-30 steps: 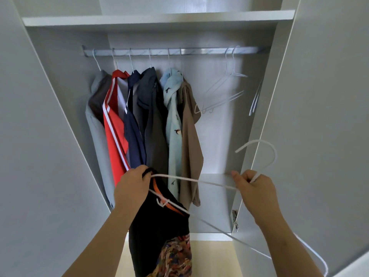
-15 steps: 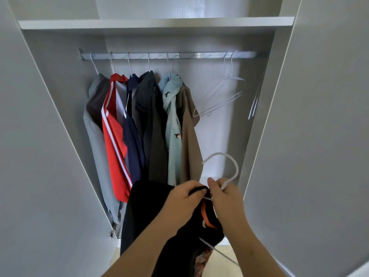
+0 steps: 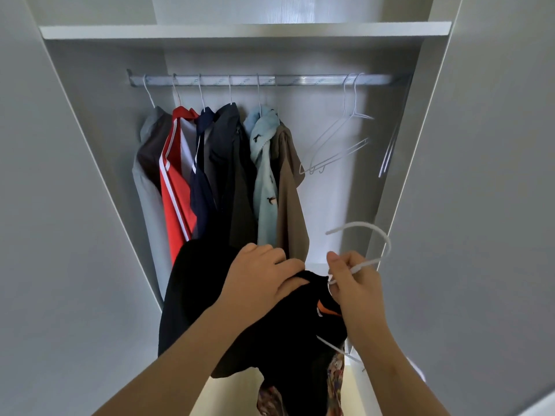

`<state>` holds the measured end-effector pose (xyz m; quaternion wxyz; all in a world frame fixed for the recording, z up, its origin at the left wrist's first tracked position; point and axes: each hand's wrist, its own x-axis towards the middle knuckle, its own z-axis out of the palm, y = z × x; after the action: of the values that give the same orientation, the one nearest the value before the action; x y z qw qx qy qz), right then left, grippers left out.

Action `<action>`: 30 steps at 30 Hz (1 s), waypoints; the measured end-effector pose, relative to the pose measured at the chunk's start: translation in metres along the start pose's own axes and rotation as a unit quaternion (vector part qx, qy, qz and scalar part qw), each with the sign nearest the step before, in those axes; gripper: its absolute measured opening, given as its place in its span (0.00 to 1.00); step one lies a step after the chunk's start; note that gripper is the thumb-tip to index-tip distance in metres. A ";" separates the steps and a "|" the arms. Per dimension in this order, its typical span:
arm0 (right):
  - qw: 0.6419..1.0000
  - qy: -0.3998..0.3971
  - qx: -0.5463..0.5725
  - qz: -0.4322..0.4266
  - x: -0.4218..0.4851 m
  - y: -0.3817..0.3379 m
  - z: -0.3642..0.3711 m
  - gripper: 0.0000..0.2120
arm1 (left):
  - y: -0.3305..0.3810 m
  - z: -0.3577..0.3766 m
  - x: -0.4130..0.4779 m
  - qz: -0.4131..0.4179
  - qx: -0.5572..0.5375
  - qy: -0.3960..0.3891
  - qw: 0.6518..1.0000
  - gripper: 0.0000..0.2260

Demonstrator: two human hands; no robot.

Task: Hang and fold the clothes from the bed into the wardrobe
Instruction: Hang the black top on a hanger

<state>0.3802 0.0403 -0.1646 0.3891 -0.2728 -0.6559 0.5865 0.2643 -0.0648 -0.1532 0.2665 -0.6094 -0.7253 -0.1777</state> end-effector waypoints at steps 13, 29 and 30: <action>0.986 -0.116 -0.092 -0.075 -0.008 0.007 0.003 0.12 | 0.018 -0.009 0.010 -0.269 -0.099 0.065 0.956 0.07; 0.910 -0.347 -0.181 0.134 -0.006 0.045 -0.026 0.11 | -0.003 -0.024 0.011 -0.334 -0.275 0.098 0.896 0.06; 0.904 -0.338 -0.219 0.142 -0.005 0.048 -0.032 0.14 | -0.009 -0.029 0.009 -0.327 -0.271 0.094 0.900 0.07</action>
<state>0.4053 0.0619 -0.2128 -0.0128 -0.2268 -0.8144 0.5339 0.2592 -0.0763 -0.1237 0.0852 -0.3670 -0.7791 -0.5011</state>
